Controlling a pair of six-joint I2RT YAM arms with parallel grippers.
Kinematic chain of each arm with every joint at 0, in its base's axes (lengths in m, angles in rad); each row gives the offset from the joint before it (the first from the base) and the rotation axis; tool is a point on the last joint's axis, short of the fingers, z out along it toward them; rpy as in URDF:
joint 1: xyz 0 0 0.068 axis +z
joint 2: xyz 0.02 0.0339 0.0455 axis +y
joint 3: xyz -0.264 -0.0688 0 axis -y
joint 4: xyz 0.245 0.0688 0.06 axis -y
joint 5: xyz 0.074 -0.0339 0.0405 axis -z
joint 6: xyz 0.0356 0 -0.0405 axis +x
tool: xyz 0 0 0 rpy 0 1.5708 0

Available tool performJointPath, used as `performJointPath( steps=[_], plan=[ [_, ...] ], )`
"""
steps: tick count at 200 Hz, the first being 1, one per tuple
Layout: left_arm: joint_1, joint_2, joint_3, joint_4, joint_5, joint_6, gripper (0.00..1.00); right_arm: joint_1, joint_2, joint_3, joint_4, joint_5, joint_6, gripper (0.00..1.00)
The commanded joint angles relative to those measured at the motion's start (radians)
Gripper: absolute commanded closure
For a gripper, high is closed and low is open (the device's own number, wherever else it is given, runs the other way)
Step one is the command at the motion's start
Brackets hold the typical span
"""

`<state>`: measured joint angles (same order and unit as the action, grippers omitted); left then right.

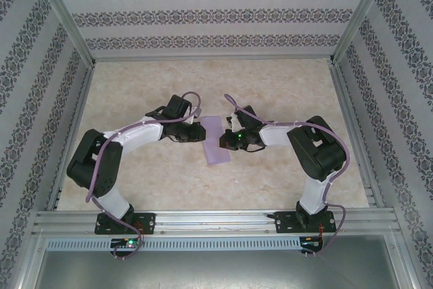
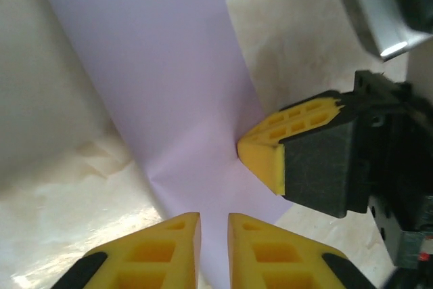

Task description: Fold a paper plane with a square sheet of paper (fold left side to right side)

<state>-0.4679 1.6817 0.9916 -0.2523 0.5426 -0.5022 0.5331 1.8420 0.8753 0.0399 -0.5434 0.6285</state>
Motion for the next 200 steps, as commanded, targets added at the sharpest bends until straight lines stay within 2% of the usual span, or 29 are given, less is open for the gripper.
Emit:
performJointPath(
  steps=[1, 43, 106, 152, 200],
  plan=[
    [-0.005, 0.041, -0.011, 0.148, 0.119, -0.044, 0.84, 0.011, 0.083, -0.034, -0.145, 0.138, -0.026, 1.00],
    [-0.007, 0.136, -0.005, 0.174, 0.116, -0.041, 0.85, 0.014, 0.084, -0.028, -0.156, 0.142, -0.031, 1.00],
    [0.002, 0.179, -0.039, 0.114, -0.002, 0.009, 0.86, 0.014, 0.089, -0.012, -0.197, 0.163, -0.055, 1.00],
    [0.033, 0.161, -0.101, 0.109, -0.029, 0.019, 0.86, 0.011, 0.089, -0.010, -0.221, 0.183, -0.065, 1.00],
    [0.121, 0.083, -0.197, 0.154, 0.026, 0.010, 0.86, 0.011, 0.078, -0.012, -0.223, 0.178, -0.065, 1.00]
  ],
)
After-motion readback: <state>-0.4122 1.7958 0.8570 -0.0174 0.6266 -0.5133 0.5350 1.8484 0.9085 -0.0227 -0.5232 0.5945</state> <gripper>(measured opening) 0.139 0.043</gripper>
